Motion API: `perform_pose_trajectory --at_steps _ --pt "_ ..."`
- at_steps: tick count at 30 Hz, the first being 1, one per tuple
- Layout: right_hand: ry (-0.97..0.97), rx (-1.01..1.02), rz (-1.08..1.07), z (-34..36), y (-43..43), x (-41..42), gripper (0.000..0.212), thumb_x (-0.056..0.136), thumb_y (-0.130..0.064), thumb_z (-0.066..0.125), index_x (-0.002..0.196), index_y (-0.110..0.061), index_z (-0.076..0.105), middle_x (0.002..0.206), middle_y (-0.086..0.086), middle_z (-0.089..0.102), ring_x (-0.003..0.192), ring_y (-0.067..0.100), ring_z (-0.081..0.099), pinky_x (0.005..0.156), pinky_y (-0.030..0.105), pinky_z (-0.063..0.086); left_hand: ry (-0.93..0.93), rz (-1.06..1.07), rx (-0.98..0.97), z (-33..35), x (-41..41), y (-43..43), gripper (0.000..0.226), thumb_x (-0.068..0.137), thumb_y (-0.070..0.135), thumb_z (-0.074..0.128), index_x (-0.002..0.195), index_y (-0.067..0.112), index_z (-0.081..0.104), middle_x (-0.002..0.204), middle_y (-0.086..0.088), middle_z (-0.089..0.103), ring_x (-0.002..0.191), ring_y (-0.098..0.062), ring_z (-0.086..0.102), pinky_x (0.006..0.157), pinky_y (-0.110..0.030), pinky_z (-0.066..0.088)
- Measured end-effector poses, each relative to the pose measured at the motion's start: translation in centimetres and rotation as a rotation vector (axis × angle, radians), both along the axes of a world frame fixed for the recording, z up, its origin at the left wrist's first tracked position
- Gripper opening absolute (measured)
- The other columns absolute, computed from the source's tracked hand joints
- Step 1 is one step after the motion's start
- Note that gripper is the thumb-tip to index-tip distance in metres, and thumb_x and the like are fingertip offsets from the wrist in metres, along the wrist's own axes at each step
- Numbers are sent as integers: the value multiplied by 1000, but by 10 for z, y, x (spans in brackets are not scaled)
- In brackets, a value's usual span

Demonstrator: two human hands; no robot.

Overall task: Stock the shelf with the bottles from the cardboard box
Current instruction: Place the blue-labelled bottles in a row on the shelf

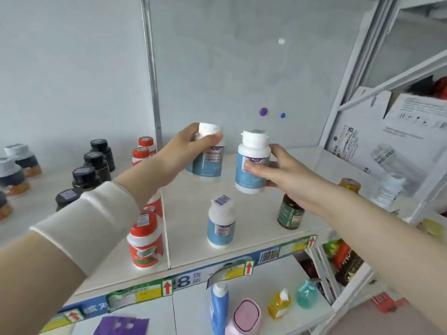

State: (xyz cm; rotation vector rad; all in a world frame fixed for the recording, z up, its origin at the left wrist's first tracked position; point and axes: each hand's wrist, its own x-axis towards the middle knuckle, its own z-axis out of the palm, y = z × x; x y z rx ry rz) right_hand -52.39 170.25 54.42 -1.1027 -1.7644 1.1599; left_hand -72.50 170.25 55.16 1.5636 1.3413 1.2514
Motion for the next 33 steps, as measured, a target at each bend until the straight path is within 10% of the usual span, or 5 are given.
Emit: perform_pose_trajectory --at_steps 15,33 --pt "-498 45 290 -36 97 -54 40 72 -19 79 107 -15 61 97 -1 63 88 16 60 85 33 51 586 157 -226 -33 -29 103 28 85 32 67 97 12 51 78 8 48 65 -4 43 52 -6 37" --pt "-623 32 307 -53 92 -71 48 72 -26 79 108 -27 46 102 -10 55 95 13 55 76 20 38 788 86 -246 -47 -30 115 48 80 44 67 114 18 45 106 1 54 85 -14 54 63 -19 40"
